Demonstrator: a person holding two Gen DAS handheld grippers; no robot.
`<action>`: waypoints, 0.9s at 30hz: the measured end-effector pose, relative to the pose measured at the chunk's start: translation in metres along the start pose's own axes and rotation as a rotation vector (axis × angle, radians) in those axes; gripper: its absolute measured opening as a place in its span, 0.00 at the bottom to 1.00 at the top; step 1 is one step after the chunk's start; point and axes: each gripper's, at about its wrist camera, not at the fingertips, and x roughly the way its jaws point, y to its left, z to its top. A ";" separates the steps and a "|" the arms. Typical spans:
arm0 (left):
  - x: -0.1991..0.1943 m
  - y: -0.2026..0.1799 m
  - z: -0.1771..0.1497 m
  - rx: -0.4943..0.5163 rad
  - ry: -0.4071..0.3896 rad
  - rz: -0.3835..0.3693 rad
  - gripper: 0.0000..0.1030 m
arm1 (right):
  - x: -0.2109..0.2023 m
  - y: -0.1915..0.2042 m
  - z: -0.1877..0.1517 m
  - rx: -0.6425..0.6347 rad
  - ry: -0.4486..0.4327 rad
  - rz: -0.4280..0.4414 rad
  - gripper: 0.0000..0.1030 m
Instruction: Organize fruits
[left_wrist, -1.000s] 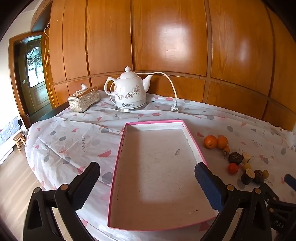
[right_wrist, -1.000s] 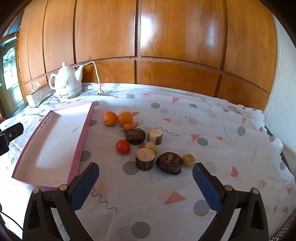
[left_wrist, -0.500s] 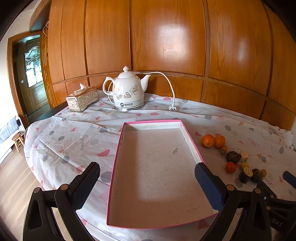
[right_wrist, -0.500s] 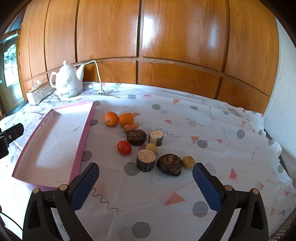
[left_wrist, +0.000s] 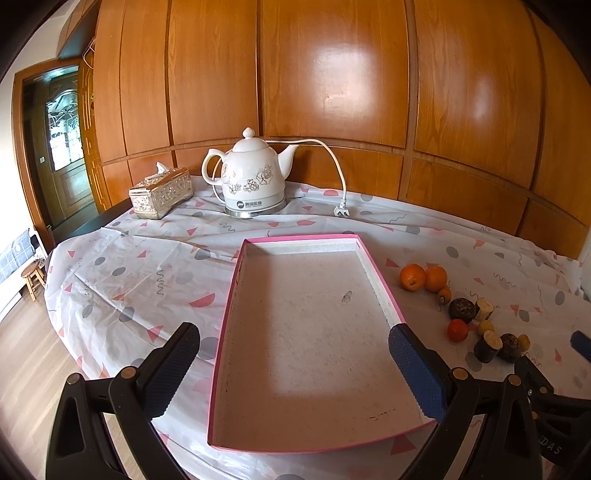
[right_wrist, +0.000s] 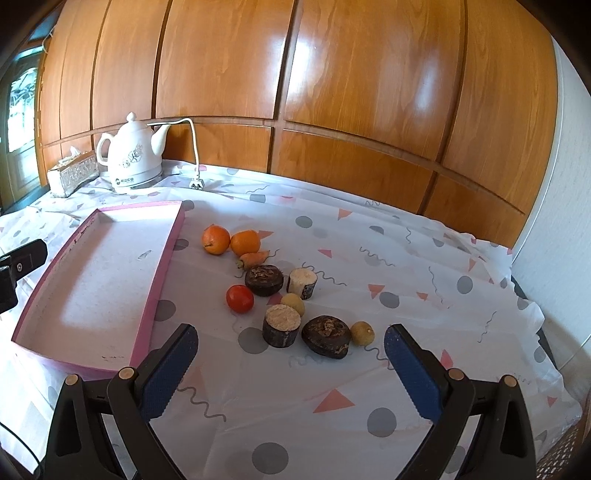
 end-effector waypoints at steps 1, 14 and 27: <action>0.000 0.000 -0.001 0.001 0.001 0.001 1.00 | 0.000 0.001 0.000 -0.002 -0.002 -0.001 1.00; 0.000 -0.002 -0.002 0.018 0.008 -0.006 1.00 | -0.001 0.001 -0.002 -0.006 -0.007 -0.005 1.00; 0.002 -0.016 0.000 0.055 0.029 -0.058 1.00 | 0.005 -0.016 -0.006 0.048 0.010 0.010 1.00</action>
